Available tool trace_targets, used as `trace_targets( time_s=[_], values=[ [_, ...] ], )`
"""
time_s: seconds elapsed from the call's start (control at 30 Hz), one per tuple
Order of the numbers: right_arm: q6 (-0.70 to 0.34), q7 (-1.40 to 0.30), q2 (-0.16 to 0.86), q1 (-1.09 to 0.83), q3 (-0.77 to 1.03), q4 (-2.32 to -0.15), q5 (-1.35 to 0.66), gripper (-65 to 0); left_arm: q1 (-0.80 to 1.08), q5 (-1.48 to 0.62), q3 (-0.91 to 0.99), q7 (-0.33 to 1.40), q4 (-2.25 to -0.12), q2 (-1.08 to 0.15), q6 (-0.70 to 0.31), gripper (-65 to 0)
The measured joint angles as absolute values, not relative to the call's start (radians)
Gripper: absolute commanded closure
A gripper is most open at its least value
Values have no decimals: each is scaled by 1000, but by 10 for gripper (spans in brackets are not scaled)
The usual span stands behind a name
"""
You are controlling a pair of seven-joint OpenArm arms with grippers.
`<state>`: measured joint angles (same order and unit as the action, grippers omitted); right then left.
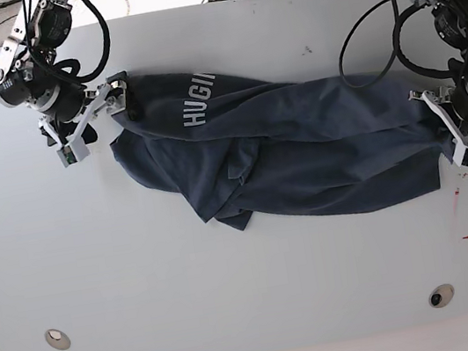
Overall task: Fold the T-shirt properly
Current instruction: 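Shift the right gripper along the shirt edge, keeping hold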
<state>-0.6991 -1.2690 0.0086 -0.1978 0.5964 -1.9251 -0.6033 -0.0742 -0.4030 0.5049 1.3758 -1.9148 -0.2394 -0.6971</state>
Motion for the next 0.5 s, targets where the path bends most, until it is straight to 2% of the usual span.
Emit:
trace_targets(
  time_s=[0.3,0.5],
  values=[
    [-699,-1173,4,-125,614,-1789,-548,-528,-54,-402,505,1372,-1915,-239,-697,0],
    [-699,-1144,5,-58,657,-1716,-524,-520,-48,-400,505,1376,-1914,-242,-697,0]
  ],
)
